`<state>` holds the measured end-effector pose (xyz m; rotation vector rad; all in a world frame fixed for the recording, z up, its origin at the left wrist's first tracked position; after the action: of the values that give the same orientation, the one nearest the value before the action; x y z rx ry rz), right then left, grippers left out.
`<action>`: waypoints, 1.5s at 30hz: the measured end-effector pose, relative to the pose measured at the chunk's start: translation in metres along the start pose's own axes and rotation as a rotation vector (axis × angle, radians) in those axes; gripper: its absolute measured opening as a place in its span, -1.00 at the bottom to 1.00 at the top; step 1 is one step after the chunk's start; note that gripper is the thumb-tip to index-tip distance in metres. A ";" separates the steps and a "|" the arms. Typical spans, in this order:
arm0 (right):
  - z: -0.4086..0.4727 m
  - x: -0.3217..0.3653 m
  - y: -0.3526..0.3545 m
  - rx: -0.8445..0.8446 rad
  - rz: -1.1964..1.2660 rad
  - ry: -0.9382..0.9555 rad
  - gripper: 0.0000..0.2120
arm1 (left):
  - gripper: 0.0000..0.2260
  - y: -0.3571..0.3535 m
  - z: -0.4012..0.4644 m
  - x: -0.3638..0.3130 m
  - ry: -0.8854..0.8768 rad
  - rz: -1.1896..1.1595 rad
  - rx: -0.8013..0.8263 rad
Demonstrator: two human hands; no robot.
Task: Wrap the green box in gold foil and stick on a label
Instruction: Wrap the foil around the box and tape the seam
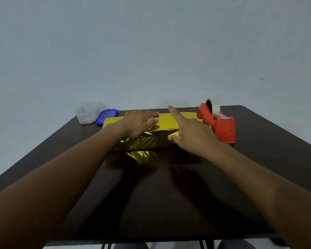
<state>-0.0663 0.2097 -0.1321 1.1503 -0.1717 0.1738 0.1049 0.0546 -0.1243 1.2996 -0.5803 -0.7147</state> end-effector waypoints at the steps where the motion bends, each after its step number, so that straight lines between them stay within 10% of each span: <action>1: 0.001 0.003 0.000 -0.021 -0.056 -0.007 -0.12 | -0.36 -0.001 0.000 0.001 -0.004 -0.006 -0.005; 15: -0.015 -0.042 0.010 -0.228 -0.320 -0.135 -0.38 | -0.37 0.002 -0.006 0.001 -0.027 -0.015 -0.040; 25: -0.009 -0.071 0.042 0.152 0.115 -0.216 -0.02 | -0.40 0.015 0.005 -0.005 -0.056 0.007 -0.010; 32: -0.001 -0.086 0.044 -0.361 0.074 -0.312 -0.57 | -0.30 0.023 0.036 -0.043 -0.101 -0.006 -0.086; 35: 0.005 -0.102 0.042 -0.326 0.029 -0.537 -0.55 | -0.34 0.022 0.054 -0.076 -0.156 0.012 -0.073; 40: 0.019 -0.138 0.021 -0.128 0.530 -0.816 -0.20 | -0.28 0.016 0.087 -0.133 -0.230 0.025 -0.036; 45: 0.021 -0.145 0.018 -0.119 1.028 -0.889 -0.47 | -0.02 0.008 0.111 -0.170 -0.246 0.108 0.050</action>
<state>-0.2121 0.1901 -0.1400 0.8578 -1.5439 0.5364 -0.0883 0.1114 -0.0940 1.2246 -0.8663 -0.7796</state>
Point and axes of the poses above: each hand's wrist, its own z-axis towards the middle knuckle, its own y-axis out of the back of the hand, x = y × z, the point moved 1 cm from there along z, towards the middle knuckle, and after that the axes turned 3 degrees about z, right-handed, at the moved point
